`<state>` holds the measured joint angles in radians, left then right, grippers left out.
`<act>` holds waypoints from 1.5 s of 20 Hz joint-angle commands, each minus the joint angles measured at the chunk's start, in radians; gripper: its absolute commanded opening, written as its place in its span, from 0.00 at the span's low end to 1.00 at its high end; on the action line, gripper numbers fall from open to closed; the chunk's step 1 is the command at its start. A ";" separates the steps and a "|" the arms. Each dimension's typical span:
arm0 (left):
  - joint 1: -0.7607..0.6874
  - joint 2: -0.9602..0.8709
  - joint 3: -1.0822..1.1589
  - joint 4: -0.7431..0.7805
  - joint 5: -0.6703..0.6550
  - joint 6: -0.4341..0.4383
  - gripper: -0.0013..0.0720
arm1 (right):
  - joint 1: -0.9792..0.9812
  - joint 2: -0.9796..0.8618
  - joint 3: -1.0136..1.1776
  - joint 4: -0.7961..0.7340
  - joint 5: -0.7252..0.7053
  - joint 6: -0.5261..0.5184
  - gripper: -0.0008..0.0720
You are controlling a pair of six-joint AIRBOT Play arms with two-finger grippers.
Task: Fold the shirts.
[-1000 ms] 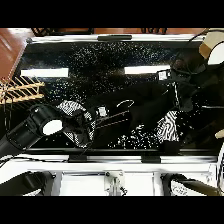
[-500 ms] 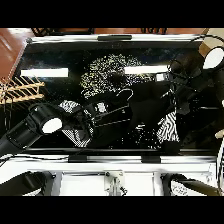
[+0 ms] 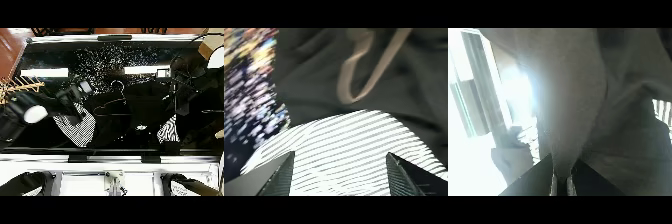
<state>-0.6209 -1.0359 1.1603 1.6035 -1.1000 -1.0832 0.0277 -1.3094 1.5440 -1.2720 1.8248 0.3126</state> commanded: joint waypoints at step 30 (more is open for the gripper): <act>-0.207 -0.284 -0.260 -0.822 0.935 -0.624 0.74 | 0.001 0.241 -0.001 0.111 -0.073 0.462 0.11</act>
<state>-0.7952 -1.2812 0.8734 0.7967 -0.2192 -1.7065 0.0288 -1.0691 1.5436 -1.1614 1.7454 0.7666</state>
